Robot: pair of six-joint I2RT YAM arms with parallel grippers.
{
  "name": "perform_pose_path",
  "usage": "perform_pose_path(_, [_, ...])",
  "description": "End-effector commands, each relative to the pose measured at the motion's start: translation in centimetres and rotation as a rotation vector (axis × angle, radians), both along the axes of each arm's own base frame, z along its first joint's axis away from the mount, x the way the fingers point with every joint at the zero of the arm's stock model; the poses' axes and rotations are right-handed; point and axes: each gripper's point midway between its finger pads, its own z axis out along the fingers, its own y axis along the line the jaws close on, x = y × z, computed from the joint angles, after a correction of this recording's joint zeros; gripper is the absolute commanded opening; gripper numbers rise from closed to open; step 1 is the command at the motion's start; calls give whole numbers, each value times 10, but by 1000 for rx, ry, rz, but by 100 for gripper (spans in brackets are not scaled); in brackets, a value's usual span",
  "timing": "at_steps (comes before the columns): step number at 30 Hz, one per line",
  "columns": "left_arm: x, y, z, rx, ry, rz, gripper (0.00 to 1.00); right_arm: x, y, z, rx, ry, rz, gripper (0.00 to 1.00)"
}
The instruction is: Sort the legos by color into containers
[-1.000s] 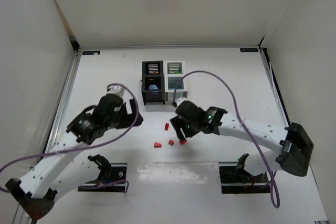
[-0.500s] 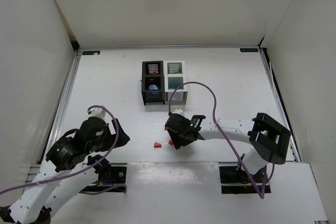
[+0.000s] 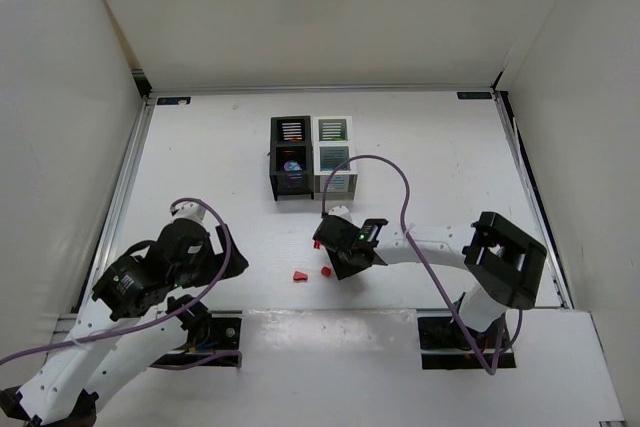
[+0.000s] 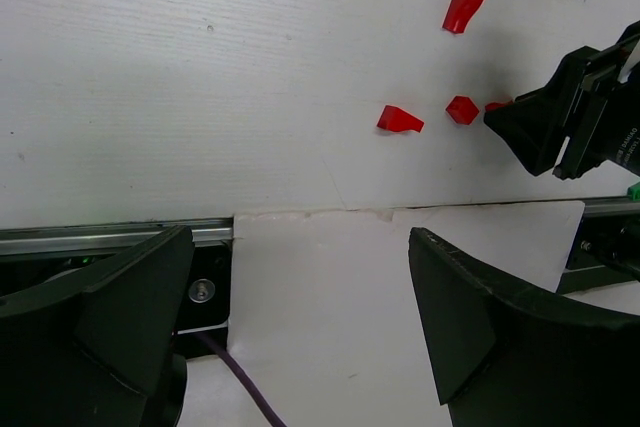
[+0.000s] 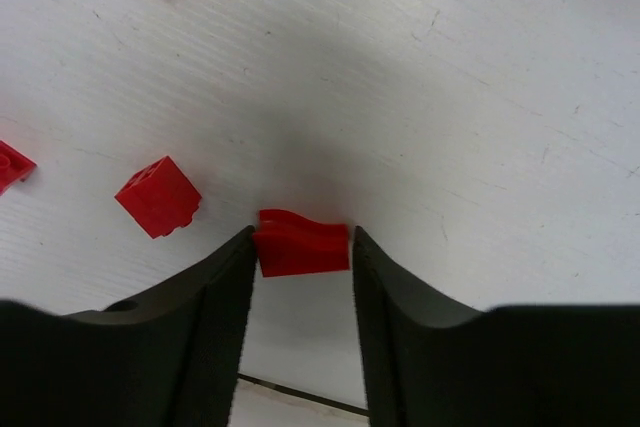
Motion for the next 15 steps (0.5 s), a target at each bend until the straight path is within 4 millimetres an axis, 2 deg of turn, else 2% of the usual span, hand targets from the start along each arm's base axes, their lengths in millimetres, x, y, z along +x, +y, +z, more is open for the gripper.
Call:
perform_pose_path(1, [6, -2, 10, -7, -30, 2, 100, 0, -6, -9, -16, -6, -23, 45])
perform_pose_path(5, [6, -3, 11, -11, -29, 1, 100, 3, -6, 0, -21, -27, -18, 32])
perform_pose_path(7, [8, -4, 11, -10, -30, 0, 100, 7, -2, 14, -6, -46, -8, 29])
perform_pose_path(9, [9, -6, 9, -7, -26, -1, 100, 13, 6, 38, 21, -82, 18, 29])
perform_pose_path(10, [12, -8, 9, -9, -29, 0, 100, 15, 6, 43, 22, -89, 22, 29])
perform_pose_path(11, [13, -9, 8, -8, -26, -2, 100, 23, 15, 62, 62, -116, 33, 29])
perform_pose_path(12, [13, -10, 7, -11, -25, -3, 100, 28, 17, 71, 63, -136, 53, 29])
perform_pose_path(13, [16, -12, 8, -15, -33, -5, 100, 42, 28, 98, 103, -178, 68, 29])
perform_pose_path(15, [19, -13, 5, -2, -28, -2, 100, 55, 35, 115, 125, -197, 97, 29])
